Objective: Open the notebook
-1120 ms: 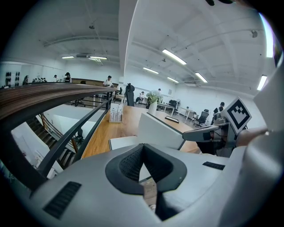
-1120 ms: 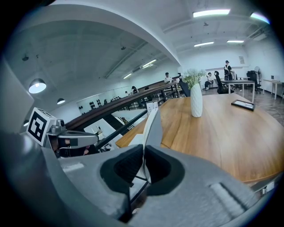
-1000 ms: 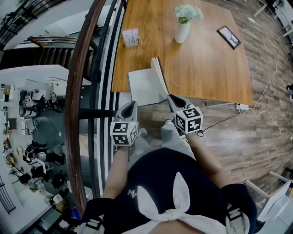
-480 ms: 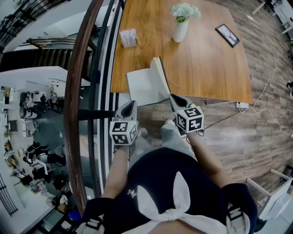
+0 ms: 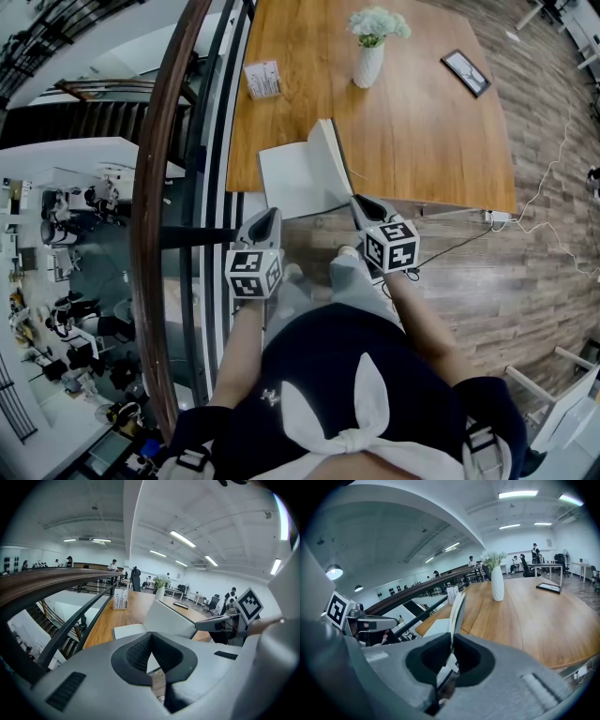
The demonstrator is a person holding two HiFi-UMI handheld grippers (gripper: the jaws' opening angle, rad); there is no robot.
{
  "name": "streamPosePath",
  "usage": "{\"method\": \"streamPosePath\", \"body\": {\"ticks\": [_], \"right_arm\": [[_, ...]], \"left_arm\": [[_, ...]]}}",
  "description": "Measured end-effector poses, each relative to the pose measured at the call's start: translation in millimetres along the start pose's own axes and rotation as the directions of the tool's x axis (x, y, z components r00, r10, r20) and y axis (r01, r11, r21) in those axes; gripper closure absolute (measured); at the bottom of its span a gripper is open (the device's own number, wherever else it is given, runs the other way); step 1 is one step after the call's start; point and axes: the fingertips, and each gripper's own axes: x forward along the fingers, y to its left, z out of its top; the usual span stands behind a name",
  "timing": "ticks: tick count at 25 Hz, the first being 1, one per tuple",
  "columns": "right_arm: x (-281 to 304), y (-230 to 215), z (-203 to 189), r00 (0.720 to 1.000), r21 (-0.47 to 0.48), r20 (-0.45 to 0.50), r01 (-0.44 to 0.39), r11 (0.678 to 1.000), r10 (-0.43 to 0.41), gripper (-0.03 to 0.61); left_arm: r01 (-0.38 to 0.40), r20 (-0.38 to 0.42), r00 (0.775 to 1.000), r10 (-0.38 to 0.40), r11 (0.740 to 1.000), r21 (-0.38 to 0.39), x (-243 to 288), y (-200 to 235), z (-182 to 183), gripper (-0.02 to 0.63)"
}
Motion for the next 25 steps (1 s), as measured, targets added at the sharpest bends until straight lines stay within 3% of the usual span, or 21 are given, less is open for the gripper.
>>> {"method": "streamPosePath", "body": {"ticks": [25], "right_arm": [[-5.5,-29.6,-12.7,0.999,0.021,-0.026,0.019,1.0,-0.019,0.555]], "left_arm": [[-0.009,-0.006,1.0,0.009,1.0,-0.004,7.2,-17.2,-1.8,0.597]]}}
